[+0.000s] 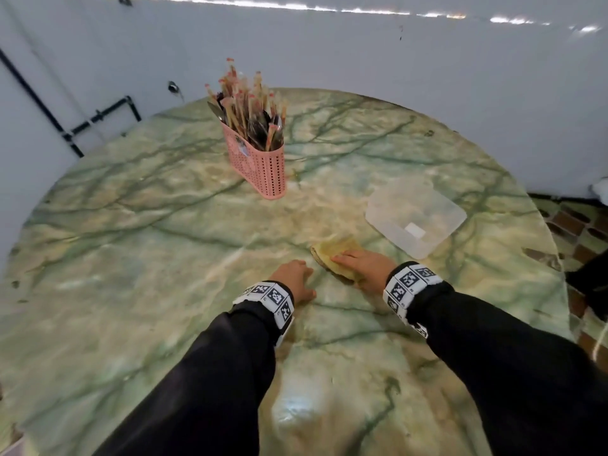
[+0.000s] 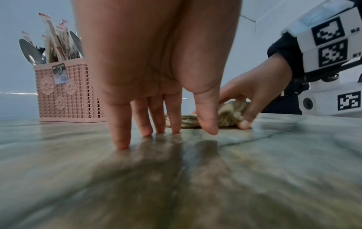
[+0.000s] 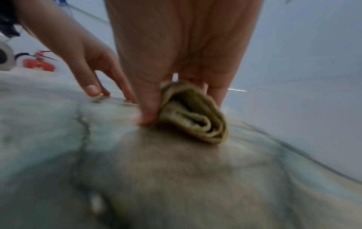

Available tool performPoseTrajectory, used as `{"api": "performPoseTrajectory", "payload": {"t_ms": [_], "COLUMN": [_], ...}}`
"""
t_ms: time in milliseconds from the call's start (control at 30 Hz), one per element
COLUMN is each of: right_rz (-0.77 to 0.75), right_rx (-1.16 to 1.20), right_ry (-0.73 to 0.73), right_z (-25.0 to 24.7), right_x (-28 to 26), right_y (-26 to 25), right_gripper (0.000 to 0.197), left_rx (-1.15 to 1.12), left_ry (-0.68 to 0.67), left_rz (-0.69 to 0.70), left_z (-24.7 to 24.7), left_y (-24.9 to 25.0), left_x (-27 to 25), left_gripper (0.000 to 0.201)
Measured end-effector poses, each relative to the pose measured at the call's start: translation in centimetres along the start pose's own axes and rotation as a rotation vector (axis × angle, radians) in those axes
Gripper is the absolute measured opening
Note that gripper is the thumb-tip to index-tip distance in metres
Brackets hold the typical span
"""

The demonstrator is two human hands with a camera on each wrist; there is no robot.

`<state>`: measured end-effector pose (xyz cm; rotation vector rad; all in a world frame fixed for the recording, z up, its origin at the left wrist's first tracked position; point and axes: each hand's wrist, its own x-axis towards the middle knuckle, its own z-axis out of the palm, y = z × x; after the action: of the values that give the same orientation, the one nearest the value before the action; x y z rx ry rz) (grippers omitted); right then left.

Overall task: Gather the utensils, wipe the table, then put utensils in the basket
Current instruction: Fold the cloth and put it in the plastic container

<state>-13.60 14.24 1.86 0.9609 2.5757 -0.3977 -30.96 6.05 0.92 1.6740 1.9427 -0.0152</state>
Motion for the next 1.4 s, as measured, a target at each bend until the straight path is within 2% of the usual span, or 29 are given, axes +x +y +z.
{"api": "performPoseTrajectory", "payload": {"t_ms": [133,233,333,467,567,667,833,967,1067,1167,1267,1333,1400], "right_rz": [-0.078,-0.136,-0.186,-0.248,-0.227,-0.174,-0.115,-0.087,-0.089,-0.116,-0.154,-0.196,-0.233], "right_rx": [-0.145,-0.140,0.062,0.368,0.544,0.674,0.915,1.048,0.999,0.823,0.691,0.553,0.419], "right_ry": [0.083,0.134,0.176,0.195,0.175,0.160,0.202,0.290,0.349,0.395,0.400,0.257,0.010], "right_z": [0.7,1.0,0.2,-1.0,-1.2,-1.8,-4.7,-7.8,-10.4,-12.2,-12.0,-10.9,-9.5], "right_x": [0.1,-0.1,-0.7,-2.2,-2.9,-3.1,-4.2,-5.0,-5.2,-4.9,-3.9,-2.8,-1.6], "right_y": [0.2,0.5,1.7,3.4,4.6,5.9,9.1,12.5,15.2,17.6,19.3,20.1,20.5], "right_gripper": [0.066,0.054,0.050,0.053,0.050,0.055,0.058,0.055,0.054,0.053,0.053,0.056,0.059], "left_rx": [-0.052,-0.090,-0.121,-0.177,-0.165,-0.152,-0.219,-0.298,-0.359,-0.461,-0.536,-0.598,-0.679], "left_ry": [0.080,0.111,0.132,0.140,0.129,0.108,0.152,0.214,0.256,0.326,0.356,0.362,0.367], "left_rz": [-0.114,-0.213,-0.312,-0.364,-0.373,-0.399,-0.378,-0.310,-0.250,-0.256,-0.290,-0.324,-0.367], "left_z": [0.7,1.5,2.1,3.2,3.7,3.8,3.1,2.6,1.6,0.3,-0.5,-0.3,0.1], "left_y": [1.6,3.2,5.2,7.8,9.5,10.2,11.6,13.9,16.2,18.4,20.4,21.2,21.6], "left_x": [-0.1,-0.4,-0.5,-0.6,-0.5,-0.4,0.4,1.4,2.6,4.4,6.1,7.2,7.9], "left_gripper": [0.054,0.053,0.056,0.063,0.062,0.058,0.053,0.060,0.058,0.055,0.056,0.060,0.065]}}
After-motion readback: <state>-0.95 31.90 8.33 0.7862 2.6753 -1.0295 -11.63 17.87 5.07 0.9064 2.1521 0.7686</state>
